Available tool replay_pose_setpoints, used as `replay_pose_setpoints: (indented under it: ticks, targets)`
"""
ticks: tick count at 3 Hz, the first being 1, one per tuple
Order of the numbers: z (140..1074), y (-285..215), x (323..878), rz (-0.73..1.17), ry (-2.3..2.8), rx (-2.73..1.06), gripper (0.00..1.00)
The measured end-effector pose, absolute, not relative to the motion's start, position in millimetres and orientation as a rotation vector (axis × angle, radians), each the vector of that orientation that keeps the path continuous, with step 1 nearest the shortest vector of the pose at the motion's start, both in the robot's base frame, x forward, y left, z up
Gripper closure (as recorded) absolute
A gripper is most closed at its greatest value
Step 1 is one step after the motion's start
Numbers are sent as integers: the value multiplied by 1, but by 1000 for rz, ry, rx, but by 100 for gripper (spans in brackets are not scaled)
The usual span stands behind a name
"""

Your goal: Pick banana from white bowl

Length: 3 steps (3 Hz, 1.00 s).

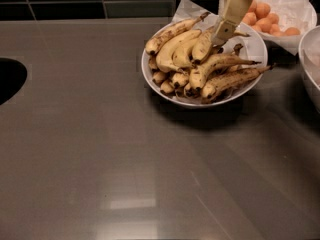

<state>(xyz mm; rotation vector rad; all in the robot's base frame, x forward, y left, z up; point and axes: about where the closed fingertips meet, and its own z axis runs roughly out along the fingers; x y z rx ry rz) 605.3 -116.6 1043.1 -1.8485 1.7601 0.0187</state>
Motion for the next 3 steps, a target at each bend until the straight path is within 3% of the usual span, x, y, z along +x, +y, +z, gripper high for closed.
replay_pose_setpoints:
  ticks: [3]
  targets:
    - [995, -124, 601, 220, 1789, -1862, 18]
